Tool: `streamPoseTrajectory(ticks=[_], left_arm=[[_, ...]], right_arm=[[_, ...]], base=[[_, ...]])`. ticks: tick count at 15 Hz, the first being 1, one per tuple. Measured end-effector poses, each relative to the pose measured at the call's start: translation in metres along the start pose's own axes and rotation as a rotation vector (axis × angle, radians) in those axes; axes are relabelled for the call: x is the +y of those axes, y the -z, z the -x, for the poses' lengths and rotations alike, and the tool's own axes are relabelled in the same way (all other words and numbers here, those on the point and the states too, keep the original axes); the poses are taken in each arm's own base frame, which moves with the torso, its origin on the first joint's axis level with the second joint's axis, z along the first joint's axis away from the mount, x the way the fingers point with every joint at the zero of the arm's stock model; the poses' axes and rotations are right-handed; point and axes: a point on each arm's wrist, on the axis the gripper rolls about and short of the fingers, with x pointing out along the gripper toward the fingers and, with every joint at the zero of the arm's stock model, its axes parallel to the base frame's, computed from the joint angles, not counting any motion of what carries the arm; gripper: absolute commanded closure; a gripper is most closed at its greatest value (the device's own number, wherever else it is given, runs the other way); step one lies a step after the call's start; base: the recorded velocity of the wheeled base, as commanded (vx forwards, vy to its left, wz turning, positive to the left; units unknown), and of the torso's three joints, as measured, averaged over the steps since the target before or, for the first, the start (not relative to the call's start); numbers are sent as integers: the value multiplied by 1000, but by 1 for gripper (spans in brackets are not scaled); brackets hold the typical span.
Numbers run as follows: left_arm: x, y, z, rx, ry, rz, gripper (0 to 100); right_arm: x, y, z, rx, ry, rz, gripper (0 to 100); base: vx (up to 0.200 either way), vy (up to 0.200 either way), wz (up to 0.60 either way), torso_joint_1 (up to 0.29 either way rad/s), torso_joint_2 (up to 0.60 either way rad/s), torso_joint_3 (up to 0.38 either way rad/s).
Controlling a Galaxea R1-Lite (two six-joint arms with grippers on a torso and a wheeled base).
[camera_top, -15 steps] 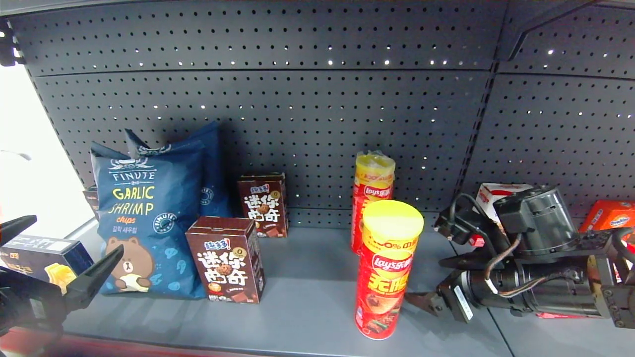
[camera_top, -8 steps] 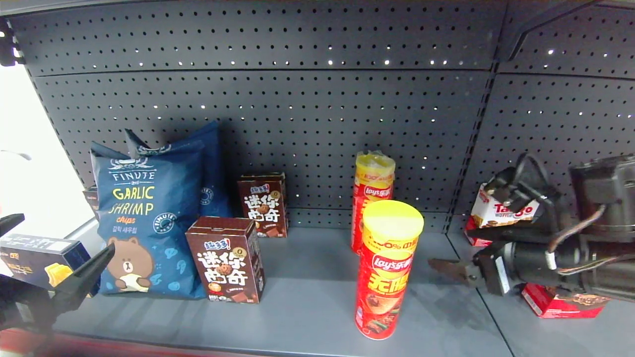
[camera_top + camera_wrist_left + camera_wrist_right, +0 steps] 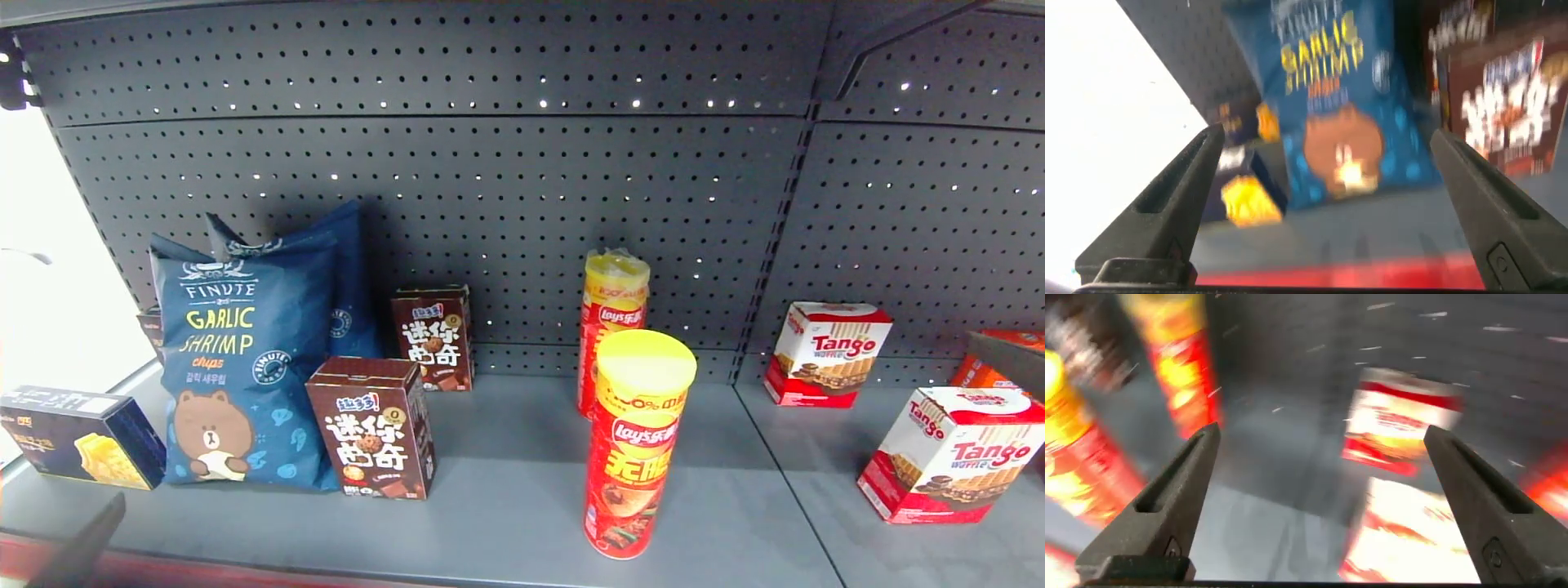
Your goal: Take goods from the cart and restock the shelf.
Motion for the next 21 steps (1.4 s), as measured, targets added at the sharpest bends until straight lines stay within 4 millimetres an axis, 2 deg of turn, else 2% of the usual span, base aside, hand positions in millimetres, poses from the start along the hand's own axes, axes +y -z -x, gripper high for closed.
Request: streamPoseTrajectory(ticks=[2,4,8,11,13,15,18,21], left_arm=[[-3,16,13,16,1,49,0],[-6,29,22,7,-5,118,0],[-14,58,35,30,-3,139,0],[-19,76,48,78,-11,132,0],[-19,83,54,66,-55,137,0],[-19,85,57,47,-69,143,0],[-19,85,59,25,-65,168,0],[-21,85,59,-1,26,178,0]], right_arm=[[-6,18,27,-33,83,-44,0],[-11,43,48,-42,164,-67,0],[-15,95,80,-71,391,-89,0],[-9,134,100,-54,452,-86,0],[-6,156,105,-47,461,-61,0],[-5,173,102,-55,399,-35,0],[-1,185,100,-39,246,-27,0],[0,191,100,-12,198,-52,0]], base=[[0,0,0,0,0,0],[0,0,0,0,0,0],[0,0,0,0,0,0],[0,0,0,0,0,0],[0,0,0,0,0,0],[0,0,0,0,0,0],[0,0,0,0,0,0],[0,0,0,0,0,0]])
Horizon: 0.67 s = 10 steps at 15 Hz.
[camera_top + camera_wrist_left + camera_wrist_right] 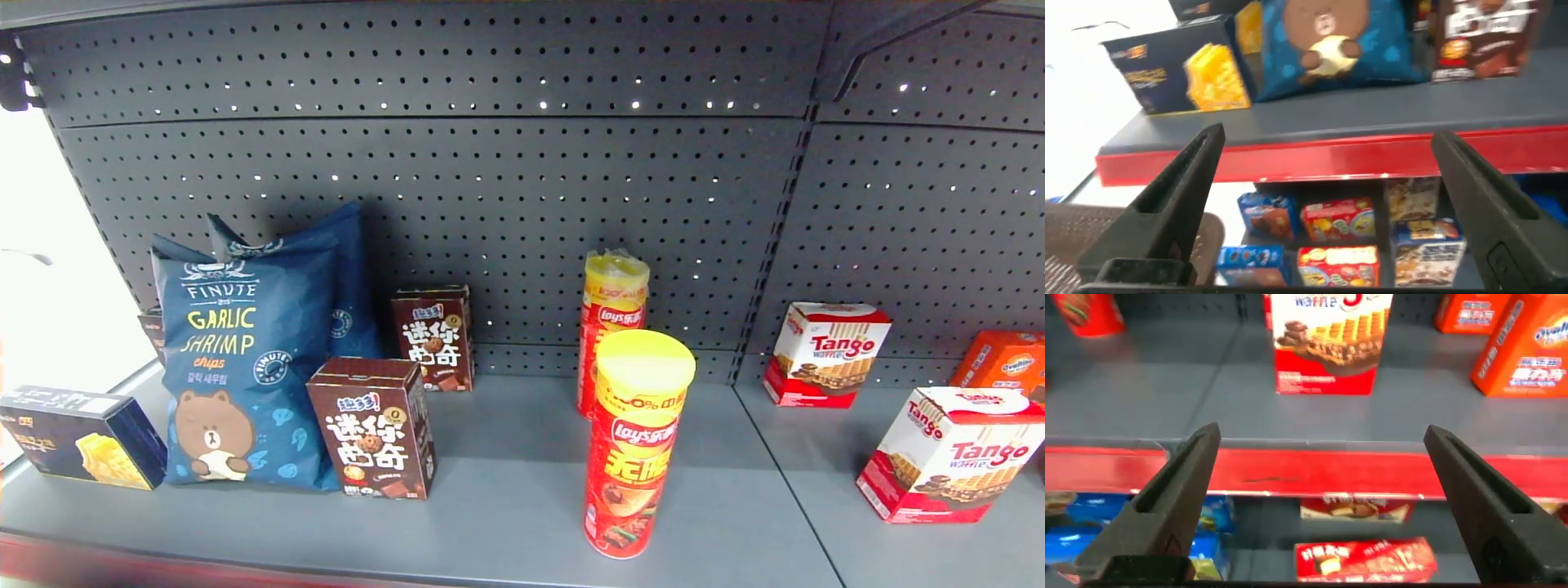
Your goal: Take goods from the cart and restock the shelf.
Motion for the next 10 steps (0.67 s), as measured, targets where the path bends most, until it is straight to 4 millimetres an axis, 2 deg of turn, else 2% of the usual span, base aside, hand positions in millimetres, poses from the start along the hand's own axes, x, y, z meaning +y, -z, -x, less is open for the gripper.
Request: streamPoseTrajectory(ticks=[4,6,10], left_arm=[[-5,1,1,-22,225,-14,0],[-7,5,1,15,282,4,0],[-4,6,1,43,168,126,0]], right_arm=[[-1,2,3,-43,-30,-8,0],[-1,2,4,-59,-37,-8,0],[-1,2,5,-69,-39,-8,0]], base=[[0,0,0,0,0,0],[0,0,0,0,0,0],[0,0,0,0,0,0]])
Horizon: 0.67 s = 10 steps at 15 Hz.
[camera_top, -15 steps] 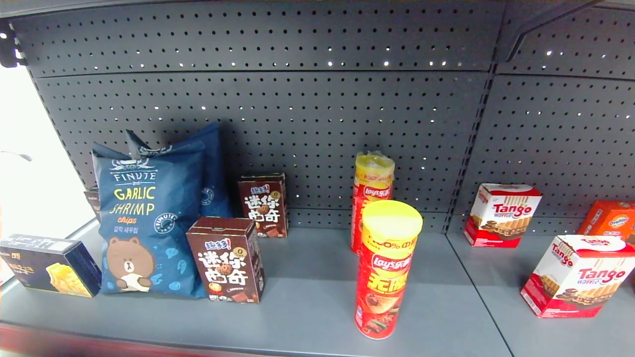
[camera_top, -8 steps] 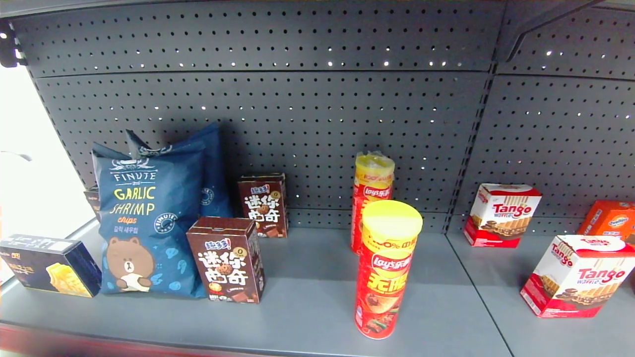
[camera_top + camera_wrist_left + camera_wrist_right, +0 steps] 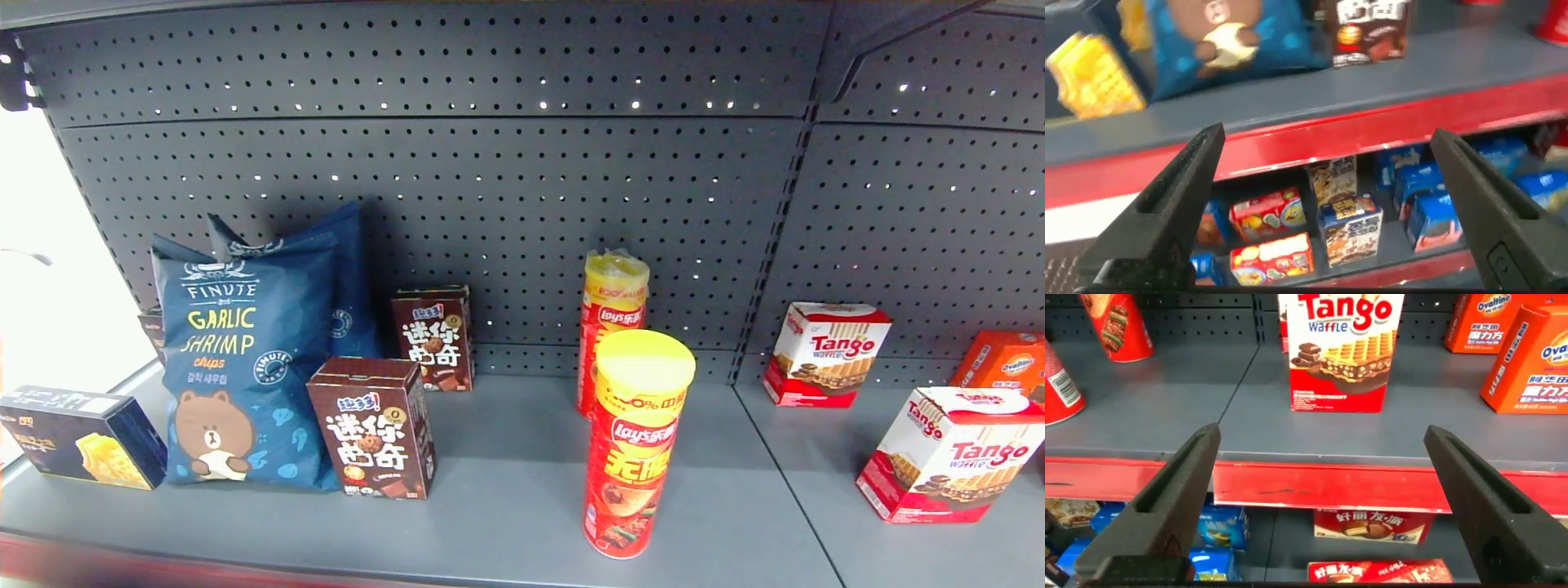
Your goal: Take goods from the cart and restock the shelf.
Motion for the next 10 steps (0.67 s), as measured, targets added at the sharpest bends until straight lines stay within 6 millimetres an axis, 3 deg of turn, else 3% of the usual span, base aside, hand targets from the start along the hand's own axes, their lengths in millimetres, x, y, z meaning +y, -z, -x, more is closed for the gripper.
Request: streamPoseTrajectory(ticks=[9,10], left_arm=[[-3,2,5,-68,-109,8,0],[-3,2,5,-71,-108,5,0]], right_arm=[[0,0,0,-1,0,0,0],[0,0,0,-1,0,0,0]], base=[[0,0,0,0,0,0],[-200,0,0,7,-2,2]])
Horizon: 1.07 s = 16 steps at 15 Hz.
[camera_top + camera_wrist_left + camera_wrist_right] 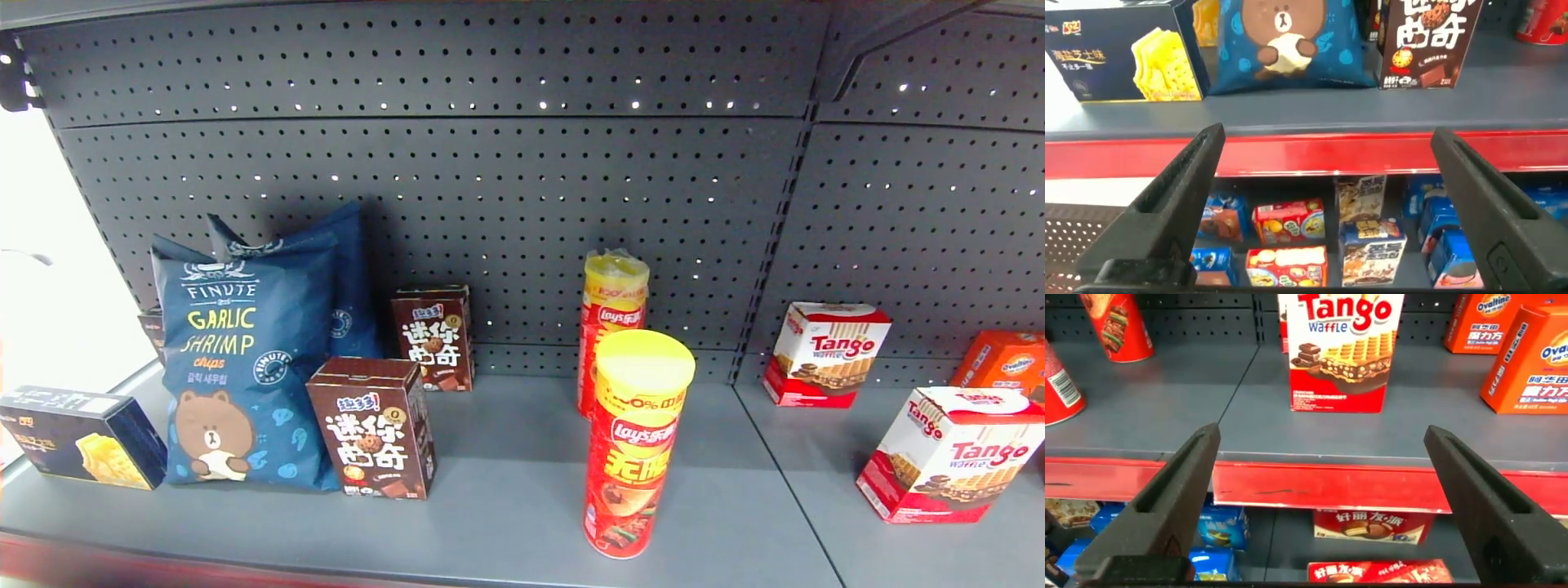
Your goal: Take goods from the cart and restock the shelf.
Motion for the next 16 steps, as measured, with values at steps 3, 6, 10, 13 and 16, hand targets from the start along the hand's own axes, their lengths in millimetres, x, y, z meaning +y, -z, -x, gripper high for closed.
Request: streamPoseTrajectory(ticks=[3,6,10,13,16], left_arm=[[0,0,0,-5,7,-14,0],[0,0,1,-10,6,-11,0],[0,0,1,-8,3,-3,0],[0,0,1,-8,-1,4,0],[0,0,1,-8,-2,5,0]], right_arm=[[0,0,0,0,0,0,0],[0,0,0,-1,-2,1,0],[0,0,0,0,-3,1,0],[0,0,0,1,-3,0,0],[0,0,0,0,-3,-1,0]], base=[[-133,0,0,8,0,-2],[0,0,0,0,0,0],[0,0,-150,-12,20,19],[0,0,0,-37,143,83],[0,0,0,0,0,0]])
